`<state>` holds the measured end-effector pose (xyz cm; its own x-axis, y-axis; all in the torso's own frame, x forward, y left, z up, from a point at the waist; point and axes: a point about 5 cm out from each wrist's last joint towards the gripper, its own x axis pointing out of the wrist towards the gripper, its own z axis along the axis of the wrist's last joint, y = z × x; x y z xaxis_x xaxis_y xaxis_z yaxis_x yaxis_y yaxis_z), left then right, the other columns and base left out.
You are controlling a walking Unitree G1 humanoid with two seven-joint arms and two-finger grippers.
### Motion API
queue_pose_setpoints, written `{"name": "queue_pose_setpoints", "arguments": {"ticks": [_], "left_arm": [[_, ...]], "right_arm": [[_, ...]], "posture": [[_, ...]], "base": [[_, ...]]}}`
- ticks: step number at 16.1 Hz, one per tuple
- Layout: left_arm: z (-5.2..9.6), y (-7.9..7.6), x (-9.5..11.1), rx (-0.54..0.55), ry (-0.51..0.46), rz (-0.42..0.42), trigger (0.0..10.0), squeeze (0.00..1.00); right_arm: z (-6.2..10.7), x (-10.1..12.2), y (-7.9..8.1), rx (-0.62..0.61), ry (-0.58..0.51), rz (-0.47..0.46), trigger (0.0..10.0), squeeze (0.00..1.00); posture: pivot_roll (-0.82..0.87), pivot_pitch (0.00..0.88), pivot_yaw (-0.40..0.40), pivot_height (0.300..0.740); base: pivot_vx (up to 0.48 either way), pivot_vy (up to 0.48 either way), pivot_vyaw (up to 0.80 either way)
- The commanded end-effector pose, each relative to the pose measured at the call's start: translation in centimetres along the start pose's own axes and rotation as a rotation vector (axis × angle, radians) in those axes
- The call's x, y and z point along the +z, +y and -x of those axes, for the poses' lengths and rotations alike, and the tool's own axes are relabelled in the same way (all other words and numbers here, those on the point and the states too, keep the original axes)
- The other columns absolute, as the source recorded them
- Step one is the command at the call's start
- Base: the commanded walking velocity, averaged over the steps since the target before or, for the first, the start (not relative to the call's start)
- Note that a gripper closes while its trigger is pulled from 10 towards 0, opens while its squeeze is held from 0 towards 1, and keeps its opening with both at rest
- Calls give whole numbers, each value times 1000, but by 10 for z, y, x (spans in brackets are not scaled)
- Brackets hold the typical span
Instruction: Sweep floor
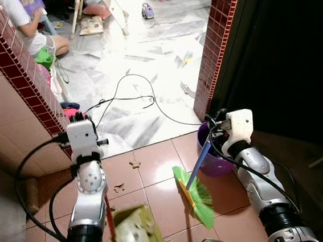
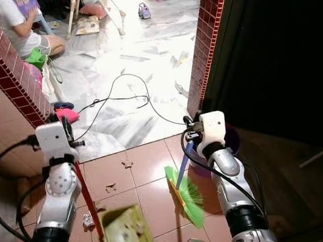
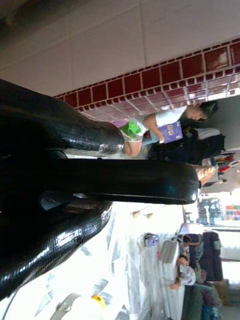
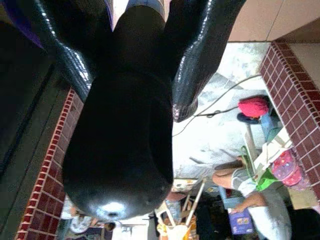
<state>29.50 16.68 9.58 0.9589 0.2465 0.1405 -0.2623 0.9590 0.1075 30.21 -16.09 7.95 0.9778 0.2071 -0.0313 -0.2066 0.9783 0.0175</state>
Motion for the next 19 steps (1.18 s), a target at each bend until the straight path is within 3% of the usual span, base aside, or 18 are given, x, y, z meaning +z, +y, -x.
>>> {"name": "queue_pose_setpoints", "arguments": {"ticks": [1, 6, 19], "left_arm": [[-3, 1, 11, -20, -44, -8, 10000, 0], [1, 1, 8, -46, -19, -12, 10000, 0], [-1, -4, 12, -56, -16, 3, 10000, 0]], "right_arm": [[6, -11, -7, -40, 45, -5, 10000, 0], [7, -10, -9, -47, 36, -7, 10000, 0], [6, -8, -17, -62, 27, -8, 10000, 0]], "posture": [[-55, 0, 16, 740], [-63, 0, 24, 740], [-74, 0, 27, 740]], "base": [[0, 0, 0], [-52, 0, 0], [-350, 0, 0]]}}
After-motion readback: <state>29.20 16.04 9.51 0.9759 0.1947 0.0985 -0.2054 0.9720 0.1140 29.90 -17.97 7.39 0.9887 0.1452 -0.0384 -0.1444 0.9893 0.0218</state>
